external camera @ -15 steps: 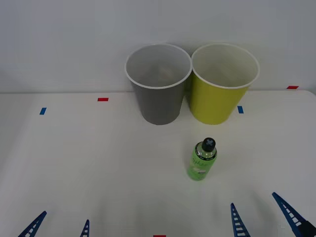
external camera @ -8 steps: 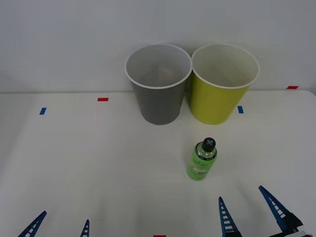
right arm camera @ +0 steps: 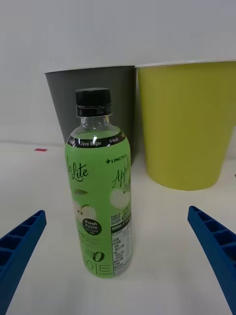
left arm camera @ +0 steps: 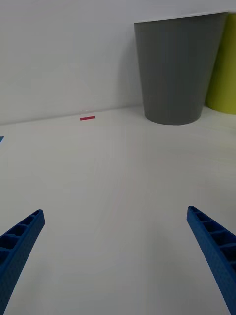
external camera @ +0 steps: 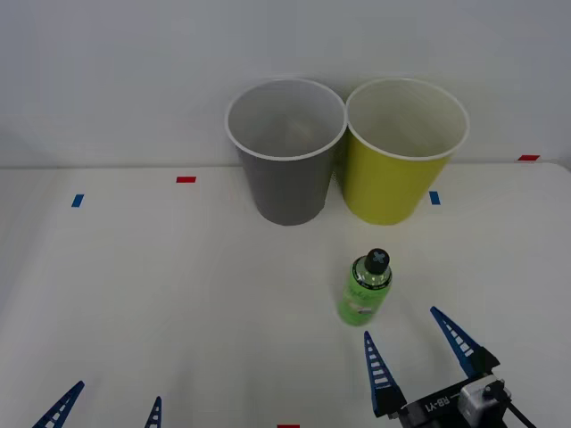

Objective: Put cans in the gray bin and PET bottles in the light green bin.

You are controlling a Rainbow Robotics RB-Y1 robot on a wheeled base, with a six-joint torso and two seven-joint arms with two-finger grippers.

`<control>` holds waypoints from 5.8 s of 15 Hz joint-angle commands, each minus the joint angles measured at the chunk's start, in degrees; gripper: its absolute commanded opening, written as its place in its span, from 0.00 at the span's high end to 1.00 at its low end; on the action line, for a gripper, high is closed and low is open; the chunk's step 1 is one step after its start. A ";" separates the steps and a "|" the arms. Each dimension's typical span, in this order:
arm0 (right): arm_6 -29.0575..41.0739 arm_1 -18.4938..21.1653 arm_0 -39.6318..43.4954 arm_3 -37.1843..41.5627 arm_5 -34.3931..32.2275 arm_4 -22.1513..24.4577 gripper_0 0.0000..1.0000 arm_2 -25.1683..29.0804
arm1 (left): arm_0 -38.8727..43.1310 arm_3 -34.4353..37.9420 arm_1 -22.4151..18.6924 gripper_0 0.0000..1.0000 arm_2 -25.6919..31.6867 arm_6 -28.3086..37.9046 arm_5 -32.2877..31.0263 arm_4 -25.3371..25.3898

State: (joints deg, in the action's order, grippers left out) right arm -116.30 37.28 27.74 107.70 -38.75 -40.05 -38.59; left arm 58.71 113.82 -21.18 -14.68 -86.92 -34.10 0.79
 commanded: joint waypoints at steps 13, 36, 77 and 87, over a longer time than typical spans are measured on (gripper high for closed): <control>-0.07 -4.32 -10.87 -3.02 7.11 -4.07 0.00 0.27 | 0.00 0.00 0.00 0.00 0.00 0.00 0.00 0.00; -1.74 -4.14 -6.47 9.55 23.54 -7.32 1.00 8.35 | 0.00 0.00 0.00 0.00 0.00 0.00 0.00 0.00; 11.80 6.76 -20.36 25.19 59.22 -28.94 1.00 50.28 | 0.00 0.00 0.00 0.00 0.00 0.00 0.00 0.00; 13.38 1.66 -42.16 12.10 74.69 -28.68 1.00 49.57 | 0.00 0.00 0.00 0.00 0.00 0.00 0.00 0.00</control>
State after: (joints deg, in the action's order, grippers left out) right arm -102.87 39.55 -12.66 121.36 35.28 -68.79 11.48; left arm 58.71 113.82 -21.18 -14.68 -86.92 -34.10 0.79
